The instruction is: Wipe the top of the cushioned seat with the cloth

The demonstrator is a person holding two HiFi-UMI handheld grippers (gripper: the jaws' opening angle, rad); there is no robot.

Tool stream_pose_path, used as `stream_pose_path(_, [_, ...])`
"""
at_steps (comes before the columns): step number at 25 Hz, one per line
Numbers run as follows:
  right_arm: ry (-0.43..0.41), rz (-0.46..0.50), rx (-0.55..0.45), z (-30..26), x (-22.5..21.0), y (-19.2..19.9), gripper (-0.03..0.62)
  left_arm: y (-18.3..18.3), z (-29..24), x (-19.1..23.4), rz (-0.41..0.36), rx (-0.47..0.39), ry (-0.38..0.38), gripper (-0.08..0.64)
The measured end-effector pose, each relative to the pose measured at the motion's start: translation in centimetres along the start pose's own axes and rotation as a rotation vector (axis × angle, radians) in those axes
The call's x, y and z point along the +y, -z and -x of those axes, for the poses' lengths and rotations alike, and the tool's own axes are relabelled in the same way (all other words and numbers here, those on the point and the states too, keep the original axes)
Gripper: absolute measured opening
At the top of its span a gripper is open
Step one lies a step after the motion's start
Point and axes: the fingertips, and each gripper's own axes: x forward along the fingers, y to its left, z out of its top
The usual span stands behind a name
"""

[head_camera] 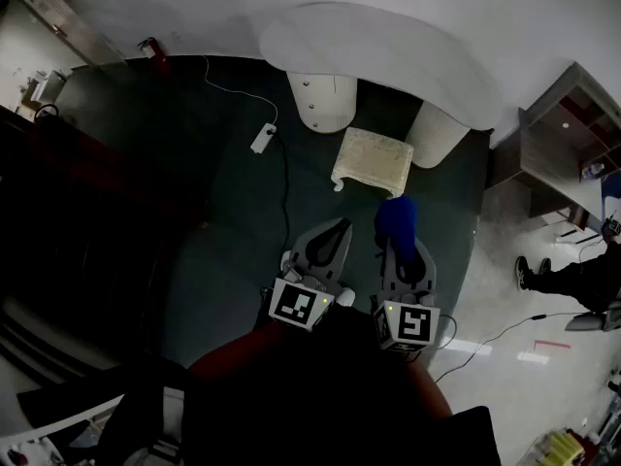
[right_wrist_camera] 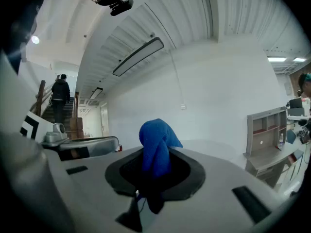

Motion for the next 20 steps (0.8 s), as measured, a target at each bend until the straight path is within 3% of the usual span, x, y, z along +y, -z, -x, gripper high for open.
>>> stream_pose_path(3, [-0.021, -0.012, -0.022, 0.1, 0.1, -0.1, 0.097, 0.0, 0.4, 0.4, -0.001, -0.015, 0.025, 0.028])
stream_pose_path(9, [-0.009, 0.111, -0.082, 0.1, 0.1, -1.3, 0.1, -0.5, 0.0, 1.3, -0.032, -0.033, 0.058, 0.028])
stream_pose_path(20, [0.022, 0.049, 0.034, -8.0, -2.7, 1.1, 0.1, 1.8, -7.7, 8.3, 0.031, -0.004, 0.066, 0.028])
